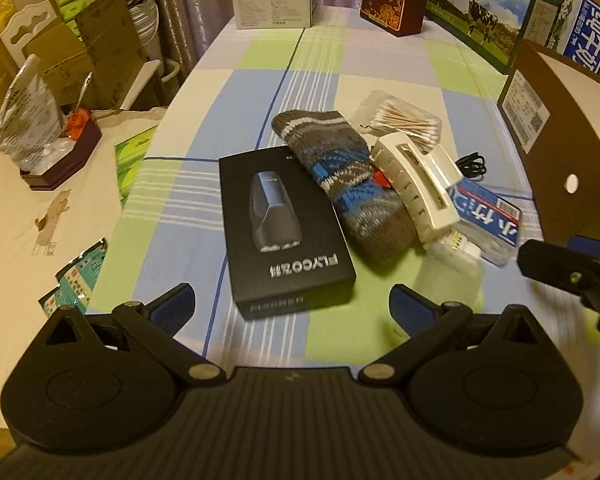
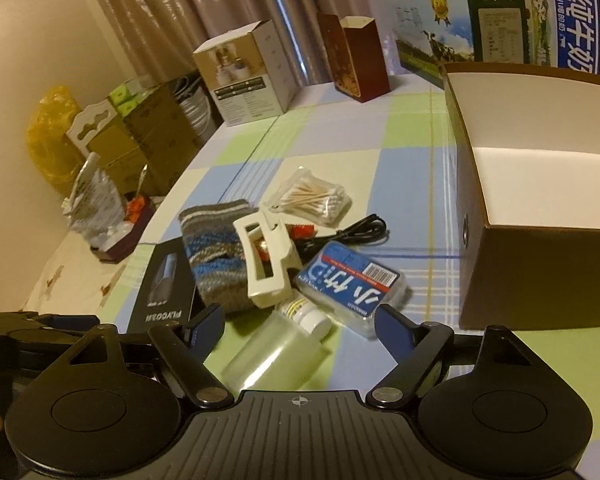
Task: Organize objects
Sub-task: 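Grasp the black FLYCO box with the left tool while the right tool grasps the cream plastic clip, then carry the black box and cream clip with both tools into the brown box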
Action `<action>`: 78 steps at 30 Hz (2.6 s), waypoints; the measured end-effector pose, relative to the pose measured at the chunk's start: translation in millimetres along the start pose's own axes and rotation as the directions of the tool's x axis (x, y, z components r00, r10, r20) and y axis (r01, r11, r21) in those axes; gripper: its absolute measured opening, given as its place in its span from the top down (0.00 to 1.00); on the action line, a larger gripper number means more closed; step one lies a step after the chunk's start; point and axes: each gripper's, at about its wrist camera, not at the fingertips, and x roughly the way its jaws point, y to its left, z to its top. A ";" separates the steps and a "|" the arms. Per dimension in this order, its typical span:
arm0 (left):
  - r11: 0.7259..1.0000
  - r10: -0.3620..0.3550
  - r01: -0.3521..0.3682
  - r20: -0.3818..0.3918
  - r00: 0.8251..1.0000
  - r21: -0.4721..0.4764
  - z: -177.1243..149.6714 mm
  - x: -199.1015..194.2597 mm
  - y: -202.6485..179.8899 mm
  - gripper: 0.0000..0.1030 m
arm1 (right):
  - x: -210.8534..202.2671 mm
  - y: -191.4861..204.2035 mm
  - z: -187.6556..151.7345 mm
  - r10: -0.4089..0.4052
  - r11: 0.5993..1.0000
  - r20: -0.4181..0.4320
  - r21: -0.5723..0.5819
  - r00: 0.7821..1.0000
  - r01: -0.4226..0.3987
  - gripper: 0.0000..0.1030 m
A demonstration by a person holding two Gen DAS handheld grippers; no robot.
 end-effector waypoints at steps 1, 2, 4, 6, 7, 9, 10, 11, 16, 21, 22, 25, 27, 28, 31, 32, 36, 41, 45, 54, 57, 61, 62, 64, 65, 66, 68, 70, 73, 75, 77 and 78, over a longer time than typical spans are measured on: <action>1.000 0.002 -0.002 -0.002 1.000 0.005 2.0 5.1 -0.1 0.04 | 1.2 -0.2 0.9 -0.004 1.000 0.001 0.003 1.000 0.004 0.22; 1.000 0.003 -0.002 -0.005 1.000 0.012 4.3 10.4 0.0 0.10 | 3.2 -0.3 2.6 -0.008 1.000 0.002 0.006 1.000 0.008 0.22; 1.000 0.002 -0.001 -0.019 1.000 0.016 7.9 20.0 1.3 0.14 | 6.3 -0.8 4.2 -0.014 1.000 0.002 0.011 1.000 0.014 0.22; 1.000 -0.005 0.005 -0.019 1.000 0.007 10.5 25.7 4.1 0.15 | 9.6 -0.8 6.2 -0.016 1.000 0.000 0.013 1.000 0.016 0.22; 1.000 -0.010 0.010 -0.021 1.000 0.004 11.6 28.4 5.1 0.15 | 11.0 -0.5 6.7 -0.017 1.000 -0.001 0.012 1.000 0.017 0.22; 1.000 -0.019 0.019 -0.024 1.000 0.000 13.7 32.7 7.1 0.19 | 14.4 1.3 8.0 -0.016 1.000 -0.006 0.007 1.000 0.016 0.22; 1.000 -0.025 0.025 -0.024 0.999 -0.003 14.3 33.9 7.8 0.21 | 16.4 2.2 9.1 -0.016 1.000 -0.008 0.004 1.000 0.016 0.22; 1.000 -0.026 0.026 -0.022 0.999 -0.006 14.7 34.2 8.8 0.22 | 19.0 3.3 10.3 -0.015 1.000 -0.012 0.000 1.000 0.015 0.22; 1.000 -0.029 0.029 -0.005 1.000 -0.008 10.9 32.7 18.0 0.24 | 31.5 9.0 15.3 -0.007 0.999 -0.020 -0.032 1.000 0.006 0.22; 0.999 -0.003 0.003 -0.009 1.000 -0.034 0.9 25.9 37.7 0.24 | 47.6 18.6 22.4 0.008 0.997 -0.024 -0.082 1.000 -0.010 0.22; 0.999 0.002 -0.003 -0.013 1.000 -0.042 -1.4 24.1 42.4 0.24 | 51.3 20.6 23.7 0.010 0.995 -0.025 -0.096 1.000 -0.012 0.22; 0.998 0.018 -0.020 -0.022 1.000 -0.062 -7.7 19.3 56.6 0.24 | 65.4 27.5 26.8 0.005 0.990 -0.028 -0.144 1.000 -0.009 0.23; 0.997 0.026 -0.028 -0.028 0.999 -0.077 -11.0 17.3 64.7 0.24 | 74.5 32.2 27.1 -0.004 0.984 -0.027 -0.179 1.000 -0.001 0.26; 0.996 0.027 -0.029 -0.029 0.999 -0.081 -11.6 16.8 67.4 0.24 | 78.7 33.7 27.5 -0.010 0.981 -0.028 -0.194 1.000 0.005 0.28; 0.996 0.020 -0.023 -0.033 0.999 -0.084 -9.6 16.4 70.9 0.24 | 89.5 37.7 28.8 -0.014 0.974 -0.034 -0.225 0.999 0.006 0.32; 0.996 0.021 -0.023 -0.031 0.999 -0.085 -8.3 16.8 70.3 0.23 | 92.7 39.2 29.1 -0.015 0.972 -0.035 -0.235 0.999 0.007 0.34; 0.996 0.020 -0.023 -0.027 0.999 -0.091 2.1 21.5 70.9 0.19 | 103.9 43.5 30.0 -0.036 0.961 -0.038 -0.275 0.999 0.024 0.39; 0.996 0.040 -0.043 -0.038 0.999 -0.084 18.5 35.7 70.4 0.18 | 112.6 44.8 30.7 -0.057 0.950 -0.044 -0.309 0.997 0.041 0.62; 0.995 0.053 -0.058 -0.064 0.997 -0.084 26.4 49.5 70.1 0.22 | 109.6 44.2 30.4 -0.061 0.944 -0.029 -0.325 0.998 0.048 0.63; 0.994 0.070 -0.076 -0.069 0.995 -0.081 23.2 47.4 69.5 0.26 | 74.4 37.8 30.8 -0.024 0.967 -0.015 -0.254 1.000 0.019 0.63; 0.994 0.059 -0.064 -0.058 0.997 -0.084 17.9 35.5 68.6 0.26 | 58.3 33.2 27.9 -0.009 0.976 -0.013 -0.217 1.000 0.006 0.63; 0.996 0.046 -0.048 -0.027 0.999 -0.074 13.3 14.5 64.0 0.26 | 35.9 27.1 23.5 0.011 0.985 -0.008 -0.174 1.000 -0.012 0.63; 0.996 0.046 -0.048 -0.025 0.999 -0.070 12.2 10.9 62.3 0.26 | 30.4 24.7 22.3 0.015 0.986 -0.007 -0.164 1.000 -0.016 0.63; 0.997 0.040 -0.041 -0.019 0.999 -0.063 9.7 3.5 59.1 0.26 | 20.0 20.6 19.5 0.022 0.988 -0.005 -0.151 1.000 -0.022 0.63; 0.997 0.038 -0.039 -0.015 0.999 -0.060 7.7 -0.3 57.1 0.26 | 15.3 18.4 18.2 0.021 0.989 -0.003 -0.145 1.000 -0.021 0.63; 0.998 0.036 -0.037 -0.012 0.999 -0.054 5.8 -3.5 54.7 0.26 | 10.4 16.4 16.0 0.023 0.990 -0.002 -0.141 1.000 -0.023 0.63; 0.999 0.034 -0.034 -0.015 0.999 -0.041 1.0 -7.5 50.4 0.26 | 0.9 10.7 11.9 0.021 0.992 -0.003 -0.126 1.000 -0.021 0.63; 0.999 0.021 -0.022 -0.021 1.000 -0.041 -4.3 -13.0 45.9 0.26 | -9.1 3.9 7.4 0.020 0.994 0.000 -0.108 1.000 -0.020 0.63; 0.999 -0.007 0.007 -0.003 1.000 -0.038 -8.8 -29.3 36.5 0.26 | -26.2 -7.8 4.4 0.013 0.996 0.012 -0.083 1.000 -0.012 0.63; 0.999 -0.027 0.027 0.021 0.999 -0.024 -8.3 -41.6 26.5 0.26 | -37.6 -15.3 3.6 0.005 0.997 0.023 -0.074 1.000 -0.003 0.63; 0.998 -0.054 0.054 0.047 0.997 -0.007 -6.8 -53.6 14.4 0.26 | -48.5 -21.5 2.9 -0.004 0.998 0.037 -0.065 0.999 0.007 0.63; 0.998 -0.068 0.068 0.061 0.996 0.002 -5.2 -59.5 8.0 0.26 | -54.0 -24.6 3.1 -0.009 0.998 0.046 -0.059 0.999 0.011 0.63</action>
